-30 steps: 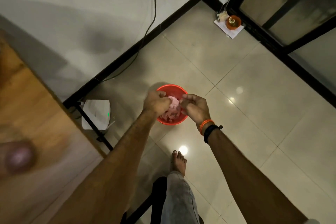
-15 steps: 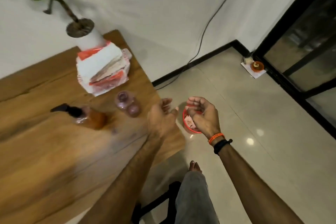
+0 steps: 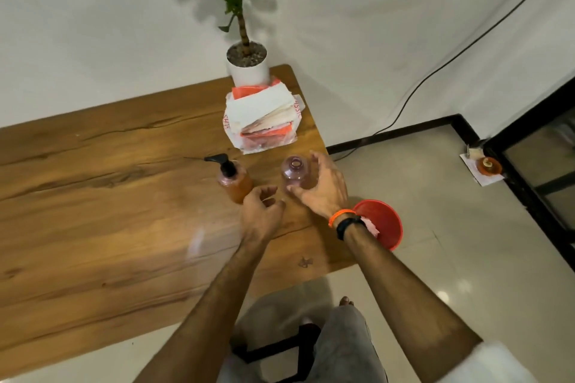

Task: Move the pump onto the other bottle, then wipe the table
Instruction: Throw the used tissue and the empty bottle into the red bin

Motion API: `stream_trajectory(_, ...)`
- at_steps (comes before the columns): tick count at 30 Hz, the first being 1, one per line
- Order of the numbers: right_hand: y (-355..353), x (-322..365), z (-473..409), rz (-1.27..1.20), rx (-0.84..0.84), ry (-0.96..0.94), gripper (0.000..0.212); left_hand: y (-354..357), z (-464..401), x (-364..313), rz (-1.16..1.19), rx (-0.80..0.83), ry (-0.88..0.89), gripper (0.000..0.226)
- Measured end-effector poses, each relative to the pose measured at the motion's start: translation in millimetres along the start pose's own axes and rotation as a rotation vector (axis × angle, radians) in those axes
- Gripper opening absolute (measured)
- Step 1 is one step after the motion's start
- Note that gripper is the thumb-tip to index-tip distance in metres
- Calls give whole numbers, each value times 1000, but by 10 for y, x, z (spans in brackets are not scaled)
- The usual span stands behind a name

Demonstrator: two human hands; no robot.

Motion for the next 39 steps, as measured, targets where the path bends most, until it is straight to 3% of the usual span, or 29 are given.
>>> stream_trajectory(9, 112, 61, -106, -5, -29, -7, 78, -13, -157, 113, -5, 25, -23, 26)
stream_trajectory(17, -430, -218, 42, -181, -214, -5, 69, 337, -130, -224, -58, 89, 34, 25)
stream_trajectory(23, -1119, -884, 289, -172, -396, 67, 70, 1206, -13, -641, -79, 267, 124, 28)
stream_trajectory(29, -1507, -1767, 400, -212, -491, 235, 70, 2205, -9, -814, -253, 365, 215, 29)
stream_trajectory(39, -1088, -3426, 100, -188, -431, 484, 61, 3630, -417, -97, -441, 491, 48, 18)
Point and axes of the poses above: each hand's wrist, its own z-axis away from the middle knuckle, its own y-axis out of the palm, x = y × z, the point moved 4 cm from there along -z, towards the middle knuckle, and after that the axes turned 4 degrees about -z, right-handed, at the moved point
